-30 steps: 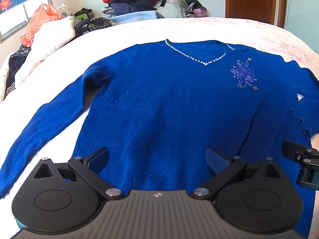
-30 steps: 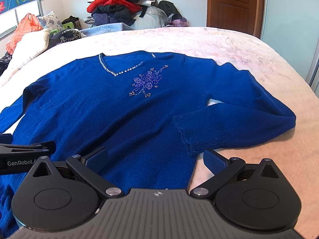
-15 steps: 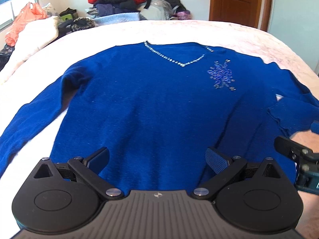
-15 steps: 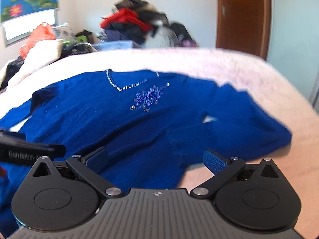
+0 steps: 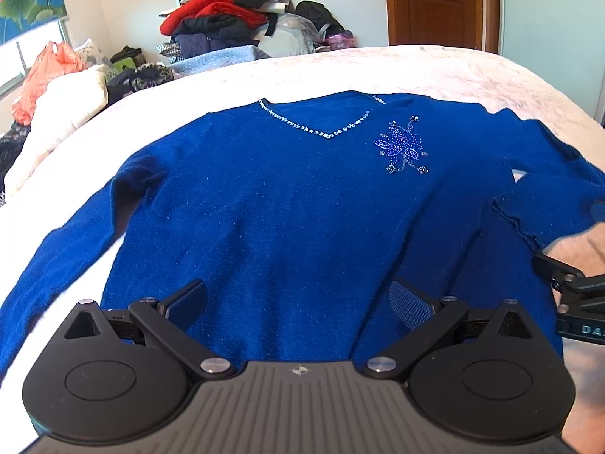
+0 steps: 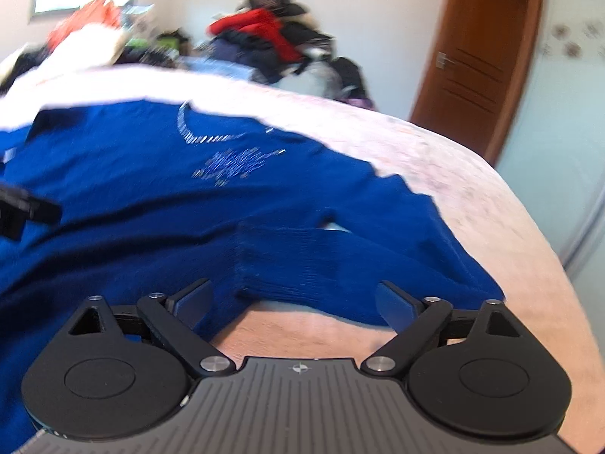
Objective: Fold small clothes
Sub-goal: 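Grasp the blue sweater's sleeve cuff with the right gripper and lift, then carry the held sleeve across the sweater body with the right gripper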
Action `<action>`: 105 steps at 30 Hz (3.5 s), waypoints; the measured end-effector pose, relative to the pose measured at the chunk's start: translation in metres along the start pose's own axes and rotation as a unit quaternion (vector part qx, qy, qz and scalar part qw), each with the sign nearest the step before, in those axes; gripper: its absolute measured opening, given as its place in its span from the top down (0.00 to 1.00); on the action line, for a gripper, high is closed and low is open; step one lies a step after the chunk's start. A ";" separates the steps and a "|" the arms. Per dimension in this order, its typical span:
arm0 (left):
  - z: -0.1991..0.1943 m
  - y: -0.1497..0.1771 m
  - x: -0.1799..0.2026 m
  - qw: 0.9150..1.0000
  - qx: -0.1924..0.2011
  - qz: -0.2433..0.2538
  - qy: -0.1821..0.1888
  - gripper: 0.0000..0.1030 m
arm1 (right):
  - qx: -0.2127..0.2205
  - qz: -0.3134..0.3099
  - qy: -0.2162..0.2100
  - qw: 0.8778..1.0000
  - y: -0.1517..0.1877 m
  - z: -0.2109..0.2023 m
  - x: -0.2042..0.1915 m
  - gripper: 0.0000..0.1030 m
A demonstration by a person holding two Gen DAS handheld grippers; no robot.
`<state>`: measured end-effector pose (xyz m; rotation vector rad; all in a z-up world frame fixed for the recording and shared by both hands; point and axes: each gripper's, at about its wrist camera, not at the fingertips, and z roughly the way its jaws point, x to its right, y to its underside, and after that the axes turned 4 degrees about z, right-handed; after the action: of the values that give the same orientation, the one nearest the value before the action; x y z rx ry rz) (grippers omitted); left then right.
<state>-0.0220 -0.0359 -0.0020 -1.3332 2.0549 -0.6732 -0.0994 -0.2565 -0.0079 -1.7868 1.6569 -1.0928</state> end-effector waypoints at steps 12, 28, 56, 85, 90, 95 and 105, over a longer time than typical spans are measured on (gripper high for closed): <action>0.000 0.000 0.004 1.000 0.002 0.009 -0.007 0.00 | 0.020 -0.146 0.072 0.986 0.013 0.015 -0.006 0.20; 0.004 0.001 -0.002 1.000 -0.010 0.006 -0.023 0.00 | 0.026 0.008 -0.056 0.998 -0.004 0.033 0.029 0.96; 0.008 -0.002 -0.018 0.999 -0.020 -0.009 -0.047 0.00 | 0.127 0.624 0.065 0.768 0.129 -0.014 0.317 0.93; 0.031 -0.019 -0.032 0.998 -0.026 -0.004 -0.049 0.00 | 0.149 0.568 0.113 0.802 0.057 -0.008 0.298 0.90; 0.044 -0.023 -0.048 0.998 -0.037 -0.022 -0.048 0.00 | 0.149 0.471 0.074 0.866 -0.007 0.013 0.239 0.90; 0.050 -0.028 -0.059 0.997 -0.034 -0.043 -0.045 0.00 | 0.135 0.419 0.004 0.898 -0.069 0.047 0.186 0.90; 0.059 -0.033 -0.068 0.997 -0.034 -0.042 -0.055 0.00 | 0.079 0.382 -0.099 0.915 -0.131 0.100 0.077 0.90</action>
<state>0.0621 0.0094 -0.0066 -1.4683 1.9589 -0.5574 0.0558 -0.3278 0.0552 -0.9424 1.8236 -0.6309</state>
